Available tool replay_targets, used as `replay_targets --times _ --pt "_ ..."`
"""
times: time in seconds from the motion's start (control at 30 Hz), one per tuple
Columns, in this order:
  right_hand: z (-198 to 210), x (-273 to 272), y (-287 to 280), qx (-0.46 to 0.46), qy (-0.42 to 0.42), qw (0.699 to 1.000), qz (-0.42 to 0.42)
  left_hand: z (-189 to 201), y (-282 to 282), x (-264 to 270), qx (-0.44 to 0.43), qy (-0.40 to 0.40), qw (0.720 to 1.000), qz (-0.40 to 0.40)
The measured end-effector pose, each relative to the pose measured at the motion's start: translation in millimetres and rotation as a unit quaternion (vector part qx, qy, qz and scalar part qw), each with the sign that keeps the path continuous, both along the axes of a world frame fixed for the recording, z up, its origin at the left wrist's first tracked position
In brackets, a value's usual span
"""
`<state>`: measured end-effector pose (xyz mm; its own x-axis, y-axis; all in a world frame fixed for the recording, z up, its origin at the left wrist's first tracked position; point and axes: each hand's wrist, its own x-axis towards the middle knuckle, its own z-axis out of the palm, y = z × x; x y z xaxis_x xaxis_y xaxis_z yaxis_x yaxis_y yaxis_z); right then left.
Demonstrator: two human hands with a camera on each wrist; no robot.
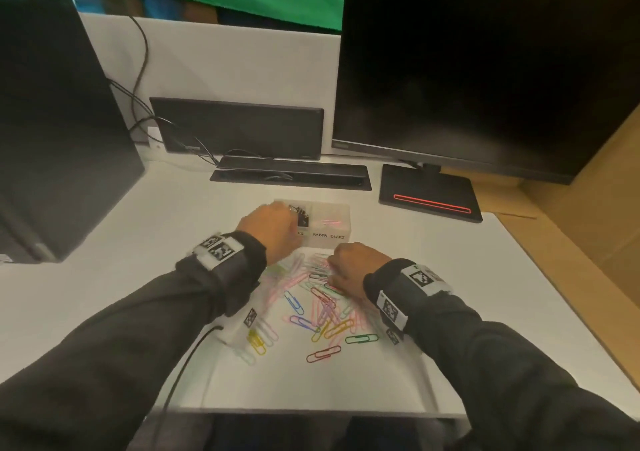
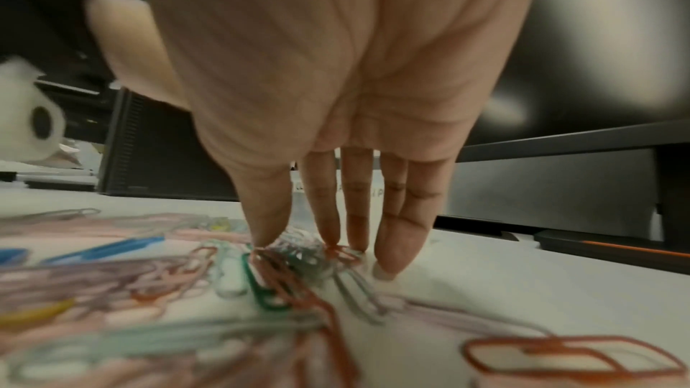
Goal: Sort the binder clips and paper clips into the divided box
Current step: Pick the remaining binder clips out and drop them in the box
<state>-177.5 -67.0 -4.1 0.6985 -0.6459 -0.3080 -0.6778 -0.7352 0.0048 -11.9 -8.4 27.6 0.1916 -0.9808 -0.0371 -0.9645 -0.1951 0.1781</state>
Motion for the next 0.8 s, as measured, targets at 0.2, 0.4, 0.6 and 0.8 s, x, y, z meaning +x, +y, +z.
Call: replay_targets --times 0.2,0.4,0.6,0.8 --pt "1.2 14.4 4.2 0.025 -0.04 0.999 -0.021 -25.4 27.8 1.0 0.115 0.006 0.993 -0.017" --pt "-3.3 26.8 1.8 0.028 -0.071 0.996 -0.042 -35.6 14.6 -13.8 0.103 0.003 0.994 -0.024" --pt "-2.5 21.2 -2.3 0.024 -0.122 0.99 -0.067 -37.4 12.7 -6.4 0.088 0.028 0.996 -0.004" --pt "9.9 5.6 -5.0 0.044 -0.179 0.978 -0.092 -37.4 13.4 -4.2 0.092 0.014 0.996 -0.012"
